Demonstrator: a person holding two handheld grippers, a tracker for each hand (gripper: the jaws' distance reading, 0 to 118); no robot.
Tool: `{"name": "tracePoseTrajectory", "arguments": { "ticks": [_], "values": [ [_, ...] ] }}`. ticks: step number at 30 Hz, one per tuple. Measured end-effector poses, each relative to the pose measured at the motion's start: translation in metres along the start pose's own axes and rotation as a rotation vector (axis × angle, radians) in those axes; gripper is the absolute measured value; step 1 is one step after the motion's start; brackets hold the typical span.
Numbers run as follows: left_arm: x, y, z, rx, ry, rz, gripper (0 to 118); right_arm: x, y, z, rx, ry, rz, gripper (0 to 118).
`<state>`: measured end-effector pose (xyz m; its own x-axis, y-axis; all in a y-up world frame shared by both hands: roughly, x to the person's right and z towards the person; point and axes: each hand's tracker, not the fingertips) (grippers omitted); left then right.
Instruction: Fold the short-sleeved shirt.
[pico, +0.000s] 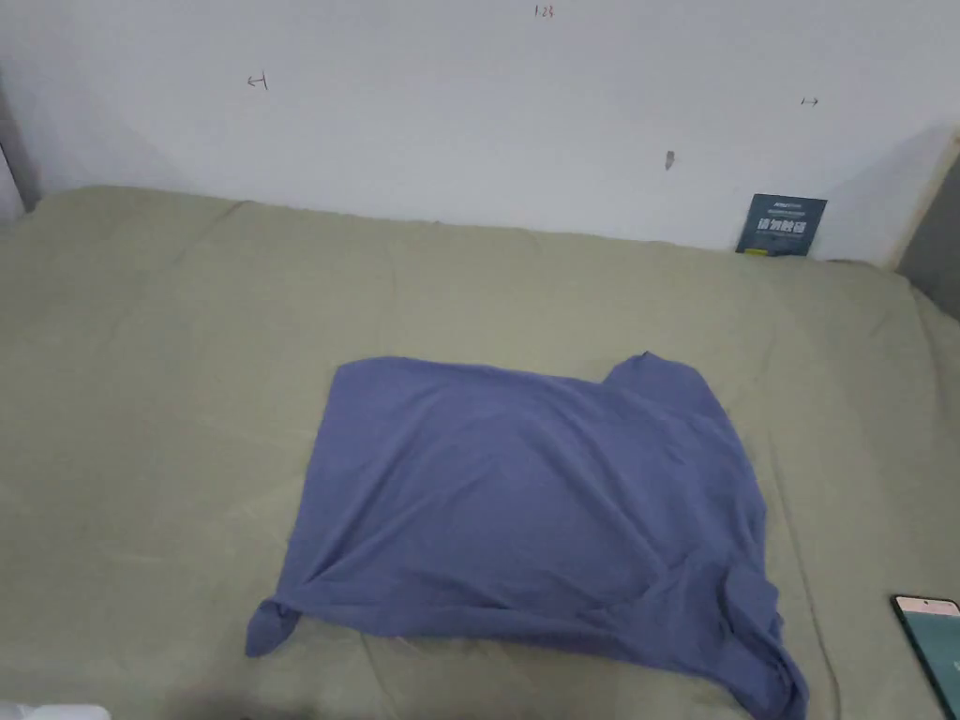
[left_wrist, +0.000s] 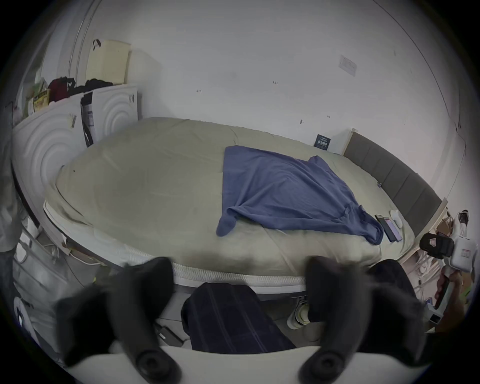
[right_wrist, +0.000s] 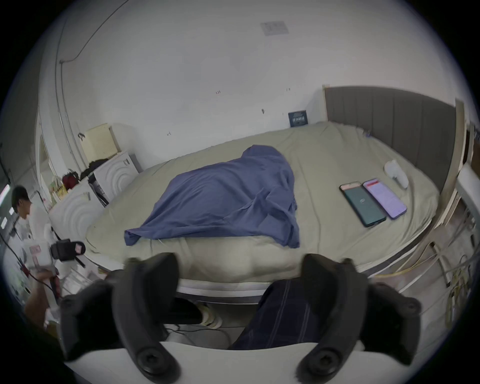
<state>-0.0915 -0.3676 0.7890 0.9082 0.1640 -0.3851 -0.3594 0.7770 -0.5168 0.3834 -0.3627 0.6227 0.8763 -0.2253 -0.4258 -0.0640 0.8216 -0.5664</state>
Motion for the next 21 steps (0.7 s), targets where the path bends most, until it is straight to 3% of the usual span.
{"name": "tracePoseTrajectory", "arguments": {
  "ticks": [1,2,3,4,6,8,17,18,19,20,21],
  "values": [
    [0.001,0.001,-0.002,0.002,0.000,-0.006,3,0.000,-0.002,0.000,0.015,-0.022,0.031,39],
    [0.003,0.005,-0.010,-0.008,0.025,-0.026,0,0.000,0.000,0.002,0.020,-0.032,0.053,0],
    [0.006,0.004,-0.013,-0.049,0.118,-0.057,0,0.000,0.002,-0.002,0.007,-0.080,0.064,0],
    [0.008,0.009,-0.017,-0.016,0.089,-0.092,0,0.001,0.004,-0.001,0.017,-0.140,0.051,0],
    [0.012,0.017,-0.022,-0.038,0.048,-0.050,0,0.007,0.014,-0.003,-0.007,-0.037,0.033,0],
    [0.014,0.020,-0.026,-0.036,0.031,-0.033,0,0.009,0.020,-0.005,0.013,-0.067,0.025,0],
    [0.018,0.045,-0.068,-0.089,0.039,-0.099,0,0.019,0.033,-0.043,-0.067,-0.033,-0.005,0],
    [0.016,0.047,-0.080,-0.119,0.038,-0.136,13,0.016,0.035,-0.049,-0.072,-0.029,-0.006,0],
    [0.014,0.050,-0.094,-0.170,0.053,-0.163,53,0.016,0.038,-0.055,-0.078,-0.025,-0.006,0],
    [0.012,0.052,-0.110,-0.212,0.078,-0.182,117,0.017,0.040,-0.060,-0.087,-0.018,-0.005,0],
    [0.008,0.051,-0.124,-0.260,0.075,-0.190,117,0.018,0.043,-0.065,-0.098,-0.012,-0.002,0]
  ]
}}
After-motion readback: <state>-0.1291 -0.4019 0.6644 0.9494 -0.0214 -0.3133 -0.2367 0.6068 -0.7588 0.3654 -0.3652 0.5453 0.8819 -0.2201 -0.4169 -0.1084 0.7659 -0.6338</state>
